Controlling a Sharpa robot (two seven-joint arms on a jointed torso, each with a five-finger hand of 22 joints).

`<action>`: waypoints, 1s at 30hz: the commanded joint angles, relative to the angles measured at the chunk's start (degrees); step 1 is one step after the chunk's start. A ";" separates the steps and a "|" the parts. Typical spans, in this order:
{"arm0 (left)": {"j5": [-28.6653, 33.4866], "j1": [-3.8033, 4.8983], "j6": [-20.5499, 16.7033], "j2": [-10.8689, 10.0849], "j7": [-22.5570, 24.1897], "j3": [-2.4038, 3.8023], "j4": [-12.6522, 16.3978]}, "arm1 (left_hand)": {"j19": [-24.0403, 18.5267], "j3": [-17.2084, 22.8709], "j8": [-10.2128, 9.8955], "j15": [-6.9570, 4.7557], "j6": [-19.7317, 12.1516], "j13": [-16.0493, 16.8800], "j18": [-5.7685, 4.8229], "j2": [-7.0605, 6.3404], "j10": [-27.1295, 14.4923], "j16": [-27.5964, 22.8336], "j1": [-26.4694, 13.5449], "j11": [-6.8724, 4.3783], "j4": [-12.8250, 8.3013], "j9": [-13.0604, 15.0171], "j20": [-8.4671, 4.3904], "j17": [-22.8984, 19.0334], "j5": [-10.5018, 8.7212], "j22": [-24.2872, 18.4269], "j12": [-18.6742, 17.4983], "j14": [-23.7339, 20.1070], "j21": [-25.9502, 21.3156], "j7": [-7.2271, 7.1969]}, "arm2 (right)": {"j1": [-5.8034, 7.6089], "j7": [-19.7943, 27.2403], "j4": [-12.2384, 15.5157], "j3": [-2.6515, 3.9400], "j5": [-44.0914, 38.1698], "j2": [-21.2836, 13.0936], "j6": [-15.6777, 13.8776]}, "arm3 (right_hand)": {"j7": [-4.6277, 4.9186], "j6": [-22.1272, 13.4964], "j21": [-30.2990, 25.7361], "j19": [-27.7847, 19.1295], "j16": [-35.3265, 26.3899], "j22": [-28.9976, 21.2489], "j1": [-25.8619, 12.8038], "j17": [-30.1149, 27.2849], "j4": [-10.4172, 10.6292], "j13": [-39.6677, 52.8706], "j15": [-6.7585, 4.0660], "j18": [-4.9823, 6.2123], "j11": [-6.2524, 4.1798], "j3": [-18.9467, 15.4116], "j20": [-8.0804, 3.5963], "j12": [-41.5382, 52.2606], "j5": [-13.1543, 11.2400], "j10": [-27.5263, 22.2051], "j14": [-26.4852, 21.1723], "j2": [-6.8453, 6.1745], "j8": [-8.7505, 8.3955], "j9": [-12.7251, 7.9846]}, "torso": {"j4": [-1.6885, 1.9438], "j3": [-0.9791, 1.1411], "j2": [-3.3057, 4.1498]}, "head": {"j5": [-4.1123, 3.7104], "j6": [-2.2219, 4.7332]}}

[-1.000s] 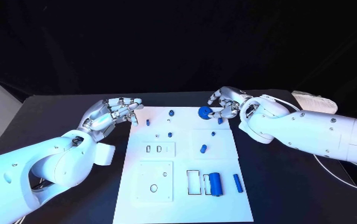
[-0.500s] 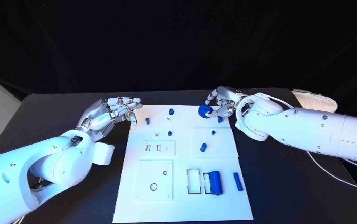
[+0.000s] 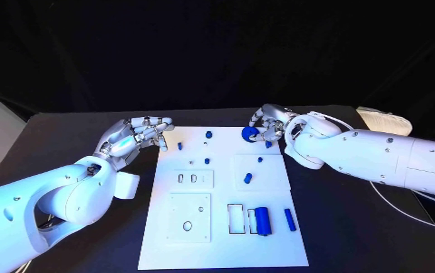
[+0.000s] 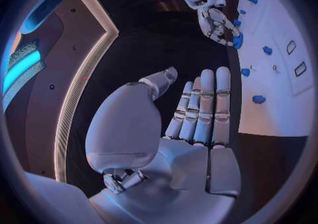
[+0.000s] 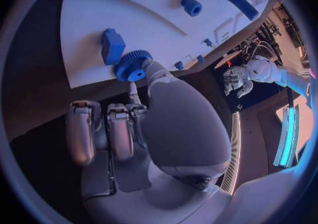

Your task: Assemble the parts on the task board

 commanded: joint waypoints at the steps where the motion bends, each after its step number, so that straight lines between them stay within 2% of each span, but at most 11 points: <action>1: -0.01 0.06 1.09 0.12 0.25 0.05 0.09 | -0.31 0.00 0.31 -0.02 -0.30 0.08 0.81 0.17 -0.32 0.20 -0.41 -0.14 -0.31 0.08 -0.03 0.07 0.00 0.12 0.15 -0.30 0.21 0.06 | -0.11 -0.07 -0.37 0.00 -0.15 0.16 1.36 | 0.09 0.48 0.28 2.92 0.34 8.29 0.61 13.53 0.04 13.52 0.27 -0.94 0.03 0.40 0.22 0.21 0.40 4.77 5.65 0.18 0.31 0.04 | 0.00 -0.05 -0.01 | 0.09 -0.07; 10: -0.02 0.06 1.11 0.14 0.23 0.05 0.11 | -0.31 0.00 0.31 -0.02 -0.30 0.08 0.81 0.17 -0.32 0.20 -0.41 -0.14 -0.31 0.08 -0.03 0.07 0.00 0.12 0.15 -0.30 0.21 0.06 | -0.25 0.14 -0.53 -0.02 -0.08 0.46 2.00 | -0.03 1.21 0.48 2.98 0.35 8.55 0.84 13.59 0.38 13.79 0.23 -0.98 -0.06 1.36 0.21 0.40 1.00 5.00 5.66 0.53 0.60 0.05 | -0.03 -0.01 -0.02 | 0.13 -0.41; 19: -0.02 0.06 1.08 0.05 0.20 0.05 0.12 | -0.31 0.00 0.31 -0.02 -0.30 0.08 0.81 0.17 -0.32 0.20 -0.41 -0.14 -0.31 0.08 -0.03 0.07 0.00 0.12 0.15 -0.30 0.21 0.06 | -0.37 0.06 -0.81 -0.04 -0.11 0.32 2.50 | -0.13 1.72 0.74 3.08 0.37 8.89 1.32 13.68 0.40 13.88 0.14 -1.05 -0.16 2.52 0.15 0.46 1.62 5.07 5.68 0.55 0.56 -0.10 | -0.09 -0.03 0.00 | 0.04 -0.45; 21: -0.02 0.06 1.09 0.05 0.19 0.05 0.13 | -0.31 0.00 0.31 -0.02 -0.30 0.08 0.81 0.17 -0.32 0.20 -0.41 -0.14 -0.31 0.08 -0.03 0.07 0.00 0.12 0.15 -0.30 0.21 0.06 | -0.38 0.14 -0.71 -0.04 -0.12 0.31 2.41 | -0.34 2.53 0.84 3.10 0.38 9.03 1.61 13.71 0.43 14.02 0.01 -1.07 -0.34 3.59 0.07 0.56 1.88 5.19 5.68 0.59 0.75 -0.15 | -0.07 -0.04 -0.01 | 0.05 -0.44; 23: -0.02 0.06 1.10 0.06 0.19 0.05 0.14 | -0.31 0.00 0.31 -0.02 -0.30 0.08 0.81 0.17 -0.32 0.20 -0.41 -0.14 -0.31 0.08 -0.03 0.07 0.00 0.12 0.15 -0.30 0.21 0.06 | -0.40 0.32 -0.50 -0.05 -0.21 0.30 1.99 | -0.58 3.32 1.00 3.16 0.38 9.25 1.89 13.73 0.57 14.14 -0.21 -1.11 -0.58 5.48 -0.11 0.64 0.26 5.30 5.68 0.50 0.81 -0.33 | -0.07 -0.03 -0.02 | 0.07 -0.44; 30: -0.02 0.06 1.14 0.07 0.21 0.05 0.16 | -0.31 0.00 0.31 -0.02 -0.30 0.08 0.81 0.17 -0.32 0.20 -0.41 -0.14 -0.31 0.08 -0.03 0.07 0.00 0.12 0.15 -0.30 0.21 0.06 | -0.43 0.79 1.29 -0.05 -1.91 0.15 -1.61 | -1.29 5.70 1.92 3.65 0.39 10.40 1.30 13.78 0.40 14.83 -0.77 -1.37 -1.23 10.53 -0.62 1.17 2.91 5.92 5.70 -0.34 1.26 -0.61 | -0.05 -0.06 -0.03 | 0.18 -0.34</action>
